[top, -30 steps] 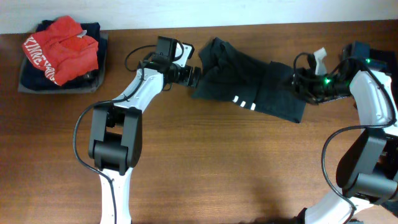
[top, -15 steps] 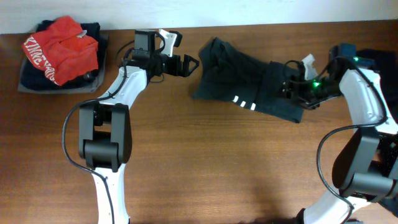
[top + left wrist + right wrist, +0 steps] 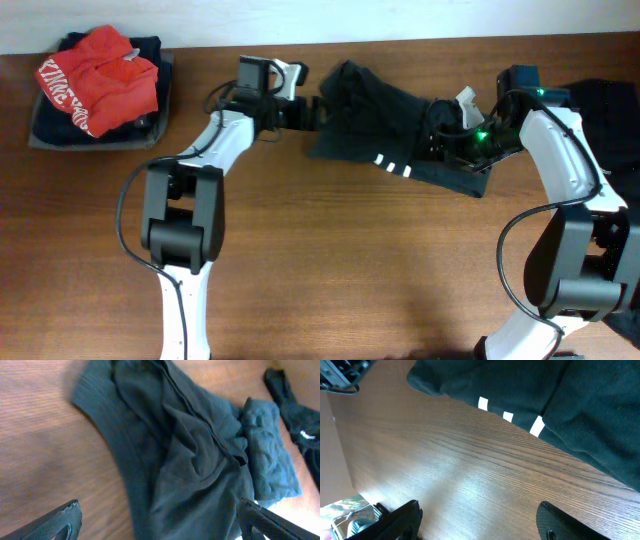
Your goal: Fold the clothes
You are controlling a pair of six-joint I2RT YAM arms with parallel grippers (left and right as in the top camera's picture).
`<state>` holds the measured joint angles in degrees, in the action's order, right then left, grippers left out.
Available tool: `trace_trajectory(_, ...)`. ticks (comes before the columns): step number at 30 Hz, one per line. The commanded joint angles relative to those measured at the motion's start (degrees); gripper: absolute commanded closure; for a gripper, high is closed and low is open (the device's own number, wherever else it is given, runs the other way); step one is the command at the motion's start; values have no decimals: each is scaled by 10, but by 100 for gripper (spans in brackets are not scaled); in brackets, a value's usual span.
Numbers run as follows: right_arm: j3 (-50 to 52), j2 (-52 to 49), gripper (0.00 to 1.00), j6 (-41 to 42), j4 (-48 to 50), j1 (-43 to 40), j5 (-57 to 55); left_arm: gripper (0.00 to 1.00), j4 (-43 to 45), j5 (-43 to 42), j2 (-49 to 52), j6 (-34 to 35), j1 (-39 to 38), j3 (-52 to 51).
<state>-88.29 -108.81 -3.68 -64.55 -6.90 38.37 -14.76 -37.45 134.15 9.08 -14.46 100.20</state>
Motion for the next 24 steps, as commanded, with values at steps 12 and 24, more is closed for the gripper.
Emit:
trace_trajectory(12,2,-3,27,-3,5,5,-37,2,-5,23,40,5,-22,5)
trace_trajectory(24,2,-3,27,-3,11,5,-37,20,-12,23,55,5,-30,5)
